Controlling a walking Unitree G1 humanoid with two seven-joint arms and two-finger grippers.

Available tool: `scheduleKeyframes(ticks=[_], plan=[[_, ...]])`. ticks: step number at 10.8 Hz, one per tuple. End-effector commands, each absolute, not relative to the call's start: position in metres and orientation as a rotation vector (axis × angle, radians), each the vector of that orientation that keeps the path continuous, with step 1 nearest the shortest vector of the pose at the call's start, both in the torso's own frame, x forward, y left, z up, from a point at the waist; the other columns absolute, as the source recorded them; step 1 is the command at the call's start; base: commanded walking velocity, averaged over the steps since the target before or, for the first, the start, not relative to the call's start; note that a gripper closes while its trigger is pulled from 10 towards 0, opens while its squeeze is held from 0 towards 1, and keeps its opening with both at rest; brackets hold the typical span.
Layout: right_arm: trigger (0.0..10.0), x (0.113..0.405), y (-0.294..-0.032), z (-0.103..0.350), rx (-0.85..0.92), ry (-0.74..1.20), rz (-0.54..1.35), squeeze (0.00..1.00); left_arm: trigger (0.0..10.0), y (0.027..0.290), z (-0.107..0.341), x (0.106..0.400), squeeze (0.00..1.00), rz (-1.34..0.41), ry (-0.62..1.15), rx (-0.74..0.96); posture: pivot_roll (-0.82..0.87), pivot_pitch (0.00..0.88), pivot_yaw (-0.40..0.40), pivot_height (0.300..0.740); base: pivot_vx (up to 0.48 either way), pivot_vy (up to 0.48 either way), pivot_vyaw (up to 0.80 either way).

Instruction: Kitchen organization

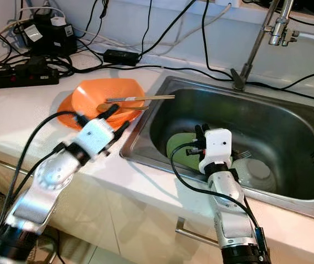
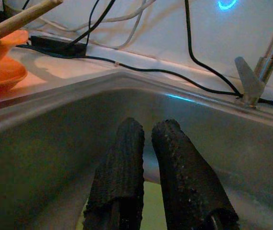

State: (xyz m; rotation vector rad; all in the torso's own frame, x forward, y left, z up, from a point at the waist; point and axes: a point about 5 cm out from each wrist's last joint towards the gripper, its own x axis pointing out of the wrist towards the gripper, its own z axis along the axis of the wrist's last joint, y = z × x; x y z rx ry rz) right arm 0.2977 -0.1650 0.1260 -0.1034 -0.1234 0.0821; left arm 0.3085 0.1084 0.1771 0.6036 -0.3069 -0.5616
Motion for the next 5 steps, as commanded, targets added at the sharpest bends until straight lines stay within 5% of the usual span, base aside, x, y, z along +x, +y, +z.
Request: scheduleKeyframes(ticks=[1,5], plan=[[10.0,0.297,-0.163,0.126,-0.108,-0.118,0.086,0.0,10.0,0.102,0.178,0.313,0.0,-0.602,-0.305,0.637,0.18,0.054,-0.016,0.74,0.0,0.0,0.0],[10.0,0.299,-0.162,0.13,-0.101,-0.127,0.077,0.0,10.0,0.09,0.178,0.328,0.0,-0.683,-0.293,0.733,0.17,0.05,-0.008,0.74,0.0,0.0,0.0]])
